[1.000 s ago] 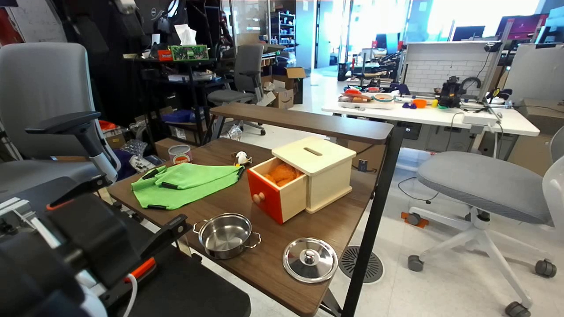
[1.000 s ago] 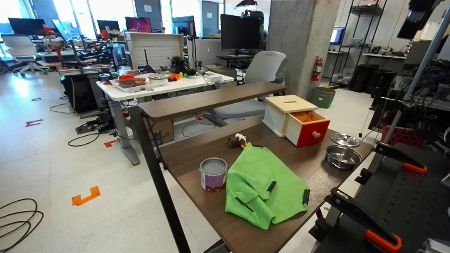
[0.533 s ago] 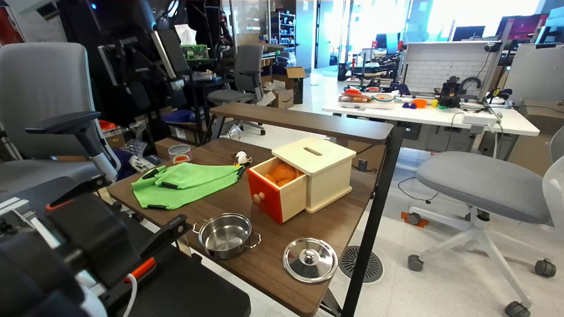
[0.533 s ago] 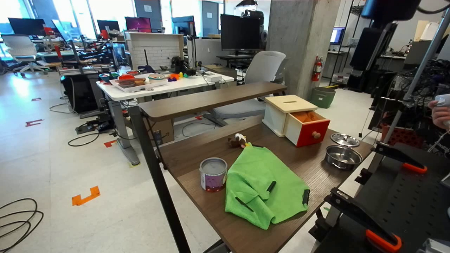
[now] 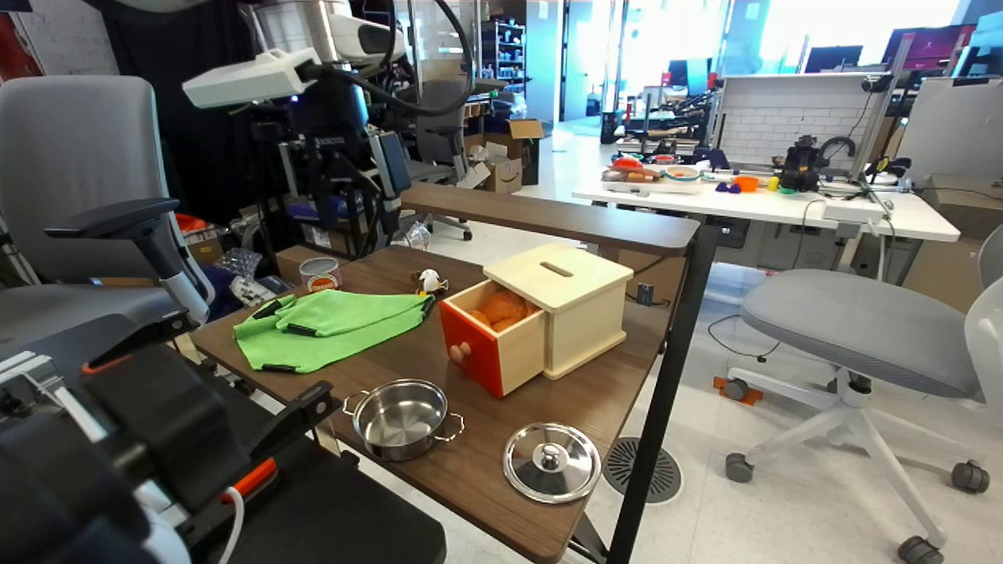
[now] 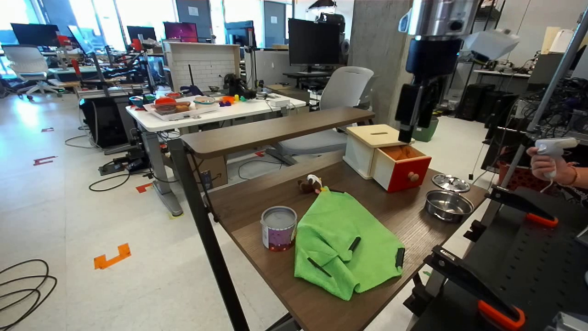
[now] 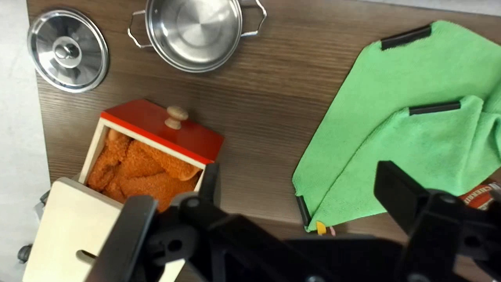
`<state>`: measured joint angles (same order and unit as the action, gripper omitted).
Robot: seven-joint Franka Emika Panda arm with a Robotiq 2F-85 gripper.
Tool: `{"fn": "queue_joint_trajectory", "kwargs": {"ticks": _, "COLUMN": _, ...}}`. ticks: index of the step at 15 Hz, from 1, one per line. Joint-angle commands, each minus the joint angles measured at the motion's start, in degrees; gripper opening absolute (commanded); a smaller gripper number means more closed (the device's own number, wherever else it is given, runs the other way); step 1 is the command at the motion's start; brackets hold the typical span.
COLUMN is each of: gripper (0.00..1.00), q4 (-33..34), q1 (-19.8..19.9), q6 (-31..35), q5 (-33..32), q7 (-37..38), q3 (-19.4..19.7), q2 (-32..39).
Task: Fold the cloth
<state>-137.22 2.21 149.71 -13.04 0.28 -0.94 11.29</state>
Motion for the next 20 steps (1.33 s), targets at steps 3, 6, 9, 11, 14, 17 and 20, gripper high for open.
{"fn": "queue_joint_trajectory", "kwargs": {"ticks": 3, "gripper": 1.0, "q4": 11.62, "q1": -4.19, "q6": 0.65, "q5": -3.48, "q7": 1.9, "q3": 2.72, "q2": 12.24}}
{"fn": "queue_joint_trajectory", "kwargs": {"ticks": 6, "gripper": 1.0, "q4": 15.12, "q1": -6.73, "q6": 1.21, "q5": -4.76, "q7": 3.15, "q3": 3.98, "q2": 17.03}}
{"fn": "queue_joint_trajectory", "kwargs": {"ticks": 9, "gripper": 1.0, "q4": 18.72, "q1": -8.64, "q6": 1.21, "q5": -4.76, "q7": 4.28, "q3": 4.77, "q2": 21.82}}
{"fn": "queue_joint_trajectory", "kwargs": {"ticks": 11, "gripper": 1.0, "q4": 20.86, "q1": -9.89, "q6": 1.31, "q5": -5.04, "q7": 4.79, "q3": 5.6, "q2": 24.54}}
{"fn": "queue_joint_trajectory", "kwargs": {"ticks": 14, "gripper": 1.0, "q4": 24.14, "q1": -11.28, "q6": 0.81, "q5": -4.9, "q7": 5.4, "q3": 6.61, "q2": 28.27}}
{"fn": "queue_joint_trajectory", "kwargs": {"ticks": 17, "gripper": 1.0, "q4": 27.7, "q1": -12.57, "q6": 0.6, "q5": -4.92, "q7": 6.12, "q3": 7.7, "q2": 31.97}}
{"fn": "queue_joint_trajectory", "kwargs": {"ticks": 20, "gripper": 1.0, "q4": 31.3, "q1": -12.75, "q6": -0.59, "q5": -3.85, "q7": 5.67, "q3": 7.49, "q2": 34.99}}
